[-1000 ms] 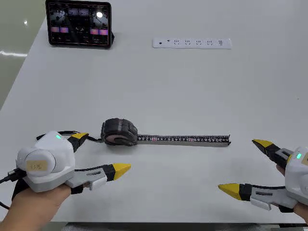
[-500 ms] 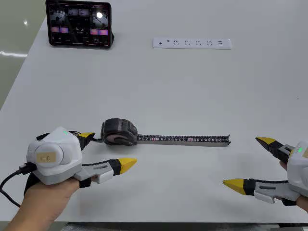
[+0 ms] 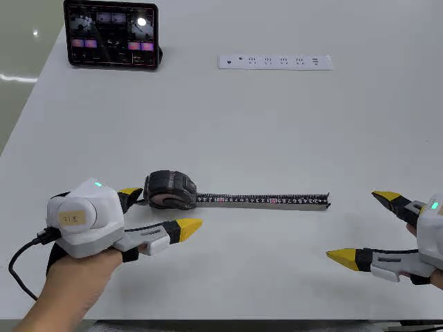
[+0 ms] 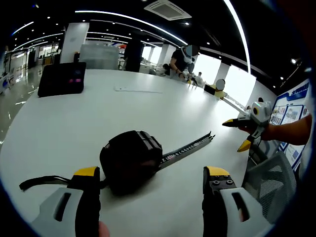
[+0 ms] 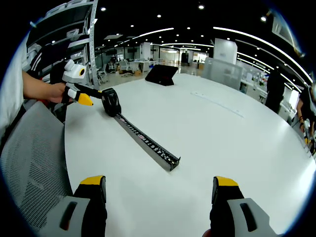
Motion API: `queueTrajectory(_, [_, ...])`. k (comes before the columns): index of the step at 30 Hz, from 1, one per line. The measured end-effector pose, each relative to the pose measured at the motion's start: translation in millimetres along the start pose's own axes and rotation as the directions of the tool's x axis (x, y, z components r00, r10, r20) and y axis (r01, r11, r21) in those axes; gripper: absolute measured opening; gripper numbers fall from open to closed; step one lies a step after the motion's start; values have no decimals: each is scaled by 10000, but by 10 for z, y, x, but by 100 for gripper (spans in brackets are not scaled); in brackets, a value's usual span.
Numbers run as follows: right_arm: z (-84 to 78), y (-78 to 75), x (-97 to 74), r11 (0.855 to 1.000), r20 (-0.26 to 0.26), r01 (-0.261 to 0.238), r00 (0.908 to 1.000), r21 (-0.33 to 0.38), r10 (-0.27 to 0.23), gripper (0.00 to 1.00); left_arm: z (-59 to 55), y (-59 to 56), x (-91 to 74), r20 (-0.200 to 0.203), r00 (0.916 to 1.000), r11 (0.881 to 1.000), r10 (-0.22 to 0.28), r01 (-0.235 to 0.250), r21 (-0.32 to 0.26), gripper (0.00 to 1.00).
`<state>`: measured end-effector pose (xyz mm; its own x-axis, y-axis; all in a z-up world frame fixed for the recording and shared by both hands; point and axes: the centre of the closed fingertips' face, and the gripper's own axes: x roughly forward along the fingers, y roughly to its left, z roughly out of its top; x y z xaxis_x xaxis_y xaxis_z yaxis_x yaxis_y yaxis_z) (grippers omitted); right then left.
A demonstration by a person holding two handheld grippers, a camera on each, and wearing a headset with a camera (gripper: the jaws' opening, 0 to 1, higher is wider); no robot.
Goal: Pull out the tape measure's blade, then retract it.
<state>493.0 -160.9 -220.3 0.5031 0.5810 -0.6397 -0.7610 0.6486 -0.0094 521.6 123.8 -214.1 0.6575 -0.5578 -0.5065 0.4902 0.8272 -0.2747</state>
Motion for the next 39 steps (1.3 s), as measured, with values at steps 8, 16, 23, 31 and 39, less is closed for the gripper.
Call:
queueTrajectory(8, [17,-19,1,10000,-37,-21,10000,-56,21,87,38,-16,28,59,10000,10000,37,-37,-15,83])
queueTrajectory(16, [57,-64,38,9986,-215,-275,9994,-461,266,85,24,-8,53,-46,9993,9992,373,-372,155,81])
queueTrajectory(23, [54,-113,68,9902,-779,-912,9935,-1061,832,80,30,30,70,0,9967,9967,809,-809,-42,78])
queueTrajectory(31, [48,-112,121,9733,-1439,-1739,9778,-1497,1526,77,39,57,97,151,9934,9930,1139,-1134,-341,79])
queueTrajectory(39, [46,-170,187,9513,-2048,-2292,9608,-2061,1871,69,51,65,126,259,9871,9861,1577,-1561,-561,80])
